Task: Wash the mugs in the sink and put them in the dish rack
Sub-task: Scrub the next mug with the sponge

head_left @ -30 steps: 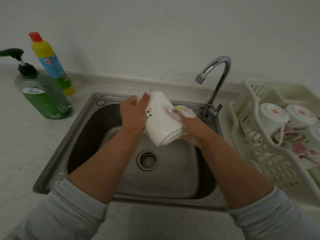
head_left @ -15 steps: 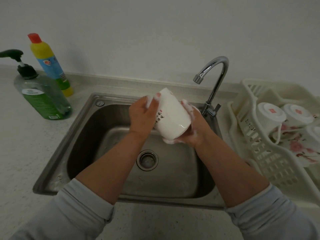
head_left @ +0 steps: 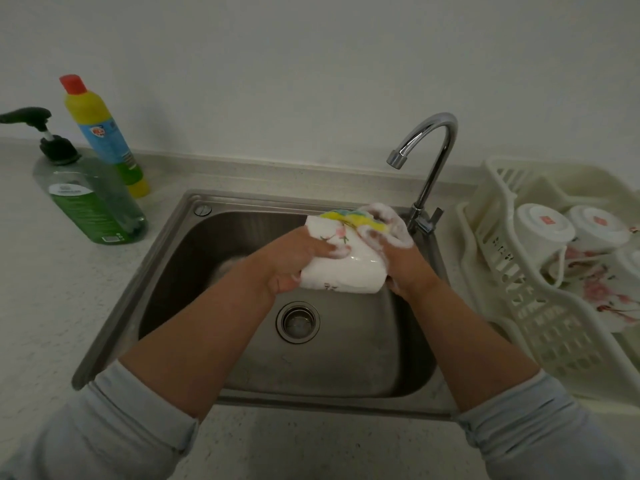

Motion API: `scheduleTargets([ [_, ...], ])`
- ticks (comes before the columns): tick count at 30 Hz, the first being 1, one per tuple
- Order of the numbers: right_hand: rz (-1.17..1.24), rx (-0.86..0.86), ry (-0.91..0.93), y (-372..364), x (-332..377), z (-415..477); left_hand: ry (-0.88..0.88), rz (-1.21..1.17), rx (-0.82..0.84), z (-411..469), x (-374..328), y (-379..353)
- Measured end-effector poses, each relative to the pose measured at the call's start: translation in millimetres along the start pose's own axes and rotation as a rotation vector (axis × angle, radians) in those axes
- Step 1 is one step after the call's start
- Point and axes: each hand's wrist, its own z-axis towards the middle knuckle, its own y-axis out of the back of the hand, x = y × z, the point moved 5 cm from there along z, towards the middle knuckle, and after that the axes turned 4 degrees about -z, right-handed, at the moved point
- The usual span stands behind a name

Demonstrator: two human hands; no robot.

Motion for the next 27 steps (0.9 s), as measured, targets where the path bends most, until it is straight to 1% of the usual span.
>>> scheduleTargets([
  [3,-0.428,-0.051,0.169,0,12,5,-0.107,0.088,-0.081,-1,15,-2],
  [5,-0.625,-0.089,0.284,-6,19,7,-0.190,0.200,-0.101,0,22,-4],
  [8,-0.777,-0.063,0.399,-24,28,7,-0.334,0.374,-0.163,-3,17,-9],
  [10,-0.802,0.003,0.487,-35,35,5,-0.415,0.413,-0.195,-6,14,-9],
  [11,-0.795,0.011,0.515,-37,42,3,-0.426,0.425,-0.215,-7,14,-7],
  [13,-0.794,-0.042,0.525,-31,51,4,-0.413,0.463,-0.229,-10,16,-5],
  [16,-0.836,-0.178,0.435,-23,53,11,-0.396,0.497,-0.222,-8,21,-7],
  [18,-0.854,-0.152,0.410,-36,55,12,-0.433,0.466,-0.245,-7,20,-12],
  [20,-0.847,-0.054,0.480,-54,59,7,-0.493,0.431,-0.264,-9,16,-12],
  [22,-0.884,-0.027,0.542,-54,59,3,-0.507,0.405,-0.276,-13,13,-8],
  [23,-0.911,-0.066,0.532,-45,58,4,-0.488,0.396,-0.290,-14,13,-4],
  [26,-1.024,-0.245,0.399,-19,50,16,-0.434,0.447,-0.323,-13,18,3],
  [27,-1.039,-0.264,0.368,-20,48,20,-0.426,0.470,-0.326,-12,18,3],
])
